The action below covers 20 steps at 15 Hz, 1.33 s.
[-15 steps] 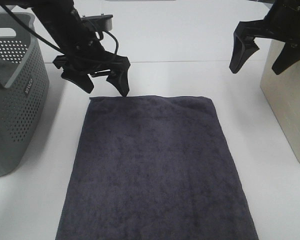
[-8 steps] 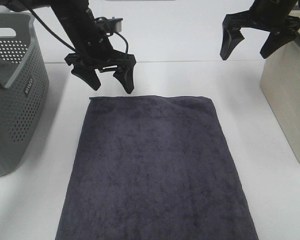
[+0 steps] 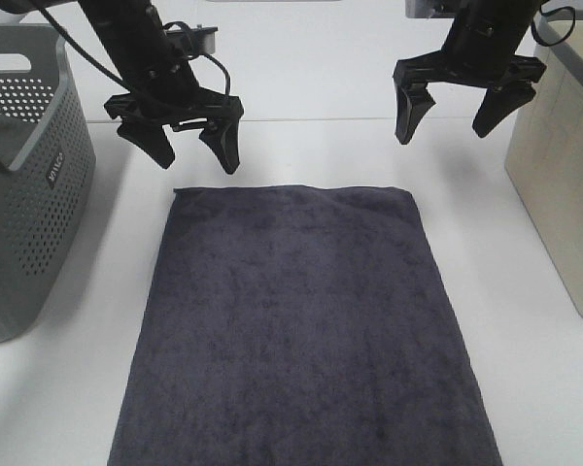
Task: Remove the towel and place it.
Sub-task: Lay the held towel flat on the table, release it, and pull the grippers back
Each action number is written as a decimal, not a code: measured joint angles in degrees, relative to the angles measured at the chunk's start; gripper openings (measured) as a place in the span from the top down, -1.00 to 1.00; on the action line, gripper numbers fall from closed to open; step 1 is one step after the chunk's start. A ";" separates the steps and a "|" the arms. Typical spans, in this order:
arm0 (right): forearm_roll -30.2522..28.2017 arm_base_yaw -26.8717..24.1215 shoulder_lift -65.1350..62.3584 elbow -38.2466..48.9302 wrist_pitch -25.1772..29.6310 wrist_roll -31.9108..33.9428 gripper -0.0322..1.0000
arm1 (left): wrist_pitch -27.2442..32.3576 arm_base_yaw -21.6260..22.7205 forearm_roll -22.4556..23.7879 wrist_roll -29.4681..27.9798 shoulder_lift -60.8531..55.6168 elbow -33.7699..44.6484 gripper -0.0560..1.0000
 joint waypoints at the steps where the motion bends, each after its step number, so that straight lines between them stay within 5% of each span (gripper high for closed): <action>1: 0.17 0.00 1.15 0.00 0.00 0.23 -0.92 | 0.00 0.06 -0.06 0.00 0.46 0.00 -0.72; 9: 5.73 0.00 9.80 0.00 -1.95 0.52 -0.92 | -3.78 0.40 -0.63 -0.06 5.96 0.00 -0.72; 20: 6.13 0.00 13.18 0.00 -6.59 0.52 -0.92 | -3.55 3.38 1.38 -1.78 7.79 0.00 -0.72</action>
